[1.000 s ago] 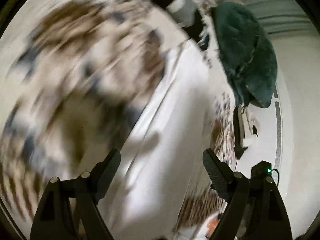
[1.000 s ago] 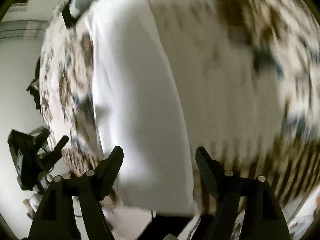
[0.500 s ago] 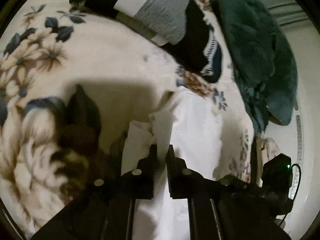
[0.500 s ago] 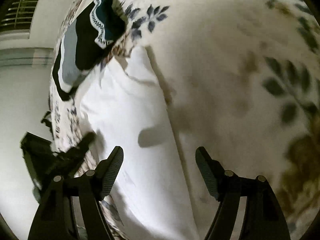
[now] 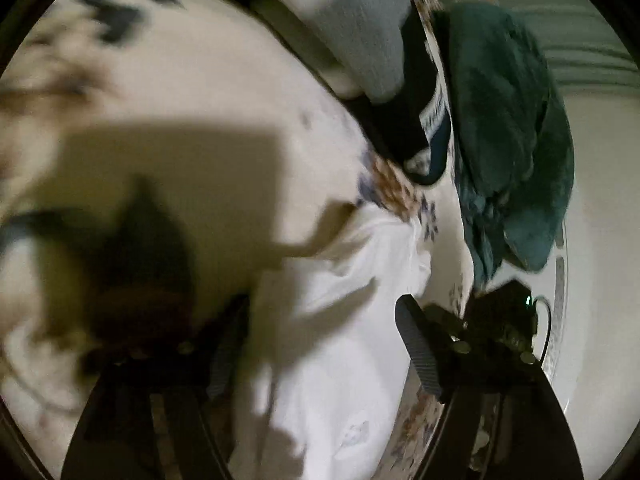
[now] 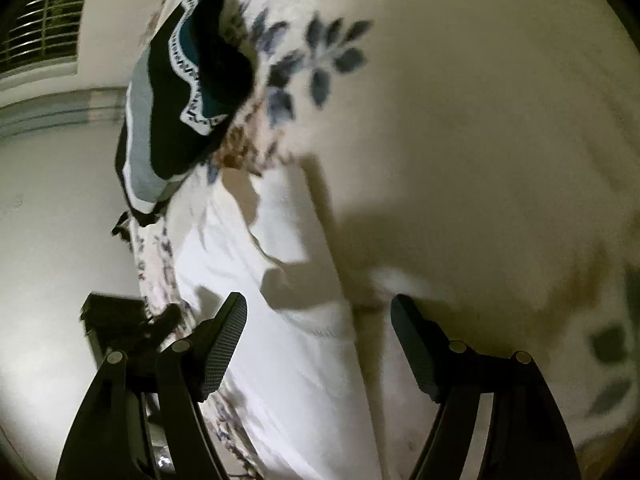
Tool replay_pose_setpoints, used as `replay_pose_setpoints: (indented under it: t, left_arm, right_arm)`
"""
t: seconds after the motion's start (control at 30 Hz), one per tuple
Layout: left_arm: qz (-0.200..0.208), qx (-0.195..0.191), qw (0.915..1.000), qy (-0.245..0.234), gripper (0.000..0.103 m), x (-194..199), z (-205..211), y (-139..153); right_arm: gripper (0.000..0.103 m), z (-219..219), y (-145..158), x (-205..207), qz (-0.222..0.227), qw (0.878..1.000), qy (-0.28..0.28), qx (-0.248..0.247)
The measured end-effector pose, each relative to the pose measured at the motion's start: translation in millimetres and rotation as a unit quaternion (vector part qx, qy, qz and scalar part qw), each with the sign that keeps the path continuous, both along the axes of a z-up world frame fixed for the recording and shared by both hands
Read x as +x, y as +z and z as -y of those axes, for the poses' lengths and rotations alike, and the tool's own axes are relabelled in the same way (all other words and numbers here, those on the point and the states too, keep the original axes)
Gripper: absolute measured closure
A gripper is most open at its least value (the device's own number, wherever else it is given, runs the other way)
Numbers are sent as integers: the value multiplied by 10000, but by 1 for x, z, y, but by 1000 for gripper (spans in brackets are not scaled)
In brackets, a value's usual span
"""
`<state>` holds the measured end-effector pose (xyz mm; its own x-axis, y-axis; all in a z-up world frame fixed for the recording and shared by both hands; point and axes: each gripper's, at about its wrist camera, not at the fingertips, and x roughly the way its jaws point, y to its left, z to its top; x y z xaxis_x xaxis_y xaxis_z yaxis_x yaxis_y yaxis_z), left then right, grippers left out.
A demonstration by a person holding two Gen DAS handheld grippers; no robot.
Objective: Fold small clothes
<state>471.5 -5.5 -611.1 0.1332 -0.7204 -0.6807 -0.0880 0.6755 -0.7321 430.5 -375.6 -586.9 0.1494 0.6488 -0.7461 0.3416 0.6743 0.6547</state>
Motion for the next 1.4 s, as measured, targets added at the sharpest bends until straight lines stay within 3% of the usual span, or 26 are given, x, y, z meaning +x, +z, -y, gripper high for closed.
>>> replay_pose_setpoints:
  t: [0.1,0.13,0.17,0.2,0.23,0.27,0.3,0.37,0.63,0.87,1.0,1.03,1.07,1.2,1.23,1.3,1.4]
  left_arm:
    - [342,343,9983,-338,34,8,23,2]
    - [478,416,9972,-401,44,10,28,5]
    - [582,519,9957,-491,78,12,33,8]
    - [587,596,9947,-589,86,13,37,9]
    - [624,623,9942,-616,87,14,37,9]
    - [735,700,9927,-657,89,13,39,12]
    - [795,755,9916,-691,89,12,40,15]
    - [883,791,9907,-671,89,8,36,21]
    - [1310,479,9888,-528,89,-24,12,73]
    - [1268,166,9901,-586,87,-96,-4,107]
    - [727,75,9944,-763,72,-162,-21,97]
    - [462,103,9956,-811,65,-182,-29,87]
    - [274,177,9961,-815,51,-198,-38,80]
    - [-409,369,9963,-657,48,-250,-72,59]
    - [-503,429,9962,-575,48,-256,-81,58]
    - [-537,498,9967,-340,48,-260,-94,61]
    - [-306,415,9986,-64,48,-244,-93,69]
  right_arm:
    - [25,-11,-6,18,68,9996,162,229]
    - [25,-15,-8,24,109,9992,228,298]
    - [26,-17,-8,27,137,9990,267,343]
    - [28,-20,-8,30,169,9988,284,356]
    - [45,-25,-7,34,231,9986,299,357]
    - [83,-29,-7,37,243,9986,357,303]
    - [95,-33,-6,39,223,9987,417,188]
    - [97,-41,0,41,357,9983,455,53]
    - [98,-74,53,16,1142,9910,699,82]
    - [98,-98,101,-71,1677,9781,1230,115]
    - [97,-119,101,-130,1367,9722,1874,332]
    - [96,-124,94,-149,1149,9713,2042,407]
    - [92,-127,87,-163,963,9705,2177,390]
    - [77,-124,62,-211,264,9681,2480,246]
    - [69,-120,60,-217,175,9692,2445,230]
    - [49,-111,59,-223,79,9759,2167,247]
    - [47,-103,62,-213,231,9868,1541,451]
